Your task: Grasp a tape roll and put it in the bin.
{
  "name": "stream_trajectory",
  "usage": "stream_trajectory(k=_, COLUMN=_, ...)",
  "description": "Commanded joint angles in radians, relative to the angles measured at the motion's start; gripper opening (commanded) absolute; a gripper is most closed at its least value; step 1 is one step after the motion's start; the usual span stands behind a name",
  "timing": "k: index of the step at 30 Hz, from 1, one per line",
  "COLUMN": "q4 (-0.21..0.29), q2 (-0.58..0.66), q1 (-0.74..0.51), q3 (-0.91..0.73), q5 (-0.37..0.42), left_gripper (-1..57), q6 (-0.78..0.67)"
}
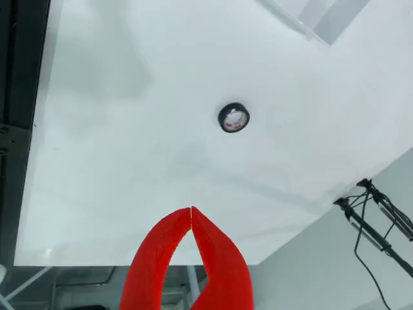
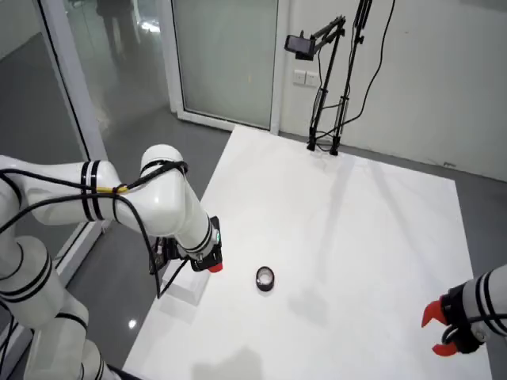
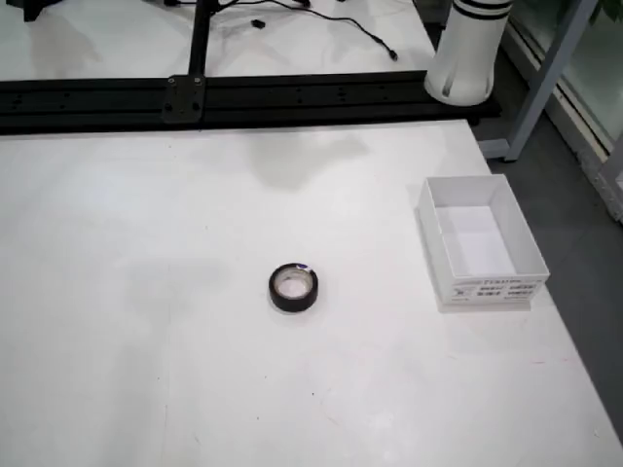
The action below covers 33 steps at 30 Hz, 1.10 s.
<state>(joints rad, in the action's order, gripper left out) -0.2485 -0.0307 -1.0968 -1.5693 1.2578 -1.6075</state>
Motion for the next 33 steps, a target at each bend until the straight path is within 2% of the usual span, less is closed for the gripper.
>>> stream_trajectory(k=1, q4=-0.002, q2=-0.002, q1=0.008, q3=0.000, q5=0.002, left_gripper=-0.4, q6=0.000)
stream_trajectory(k=23, q4=-0.008, q2=-0.006, q1=0.055, q3=0.006, q5=0.000, left_gripper=-0.4, q6=0.000)
stream_trajectory(k=28, q4=-0.026, q2=-0.064, q1=0.077, q3=0.060, q5=0.000, left_gripper=0.0, q6=0.000)
stream_trajectory(k=33, q4=-0.032, q2=-0.183, q1=0.086, q3=0.123, q5=-0.008, left_gripper=5.4, q6=0.000)
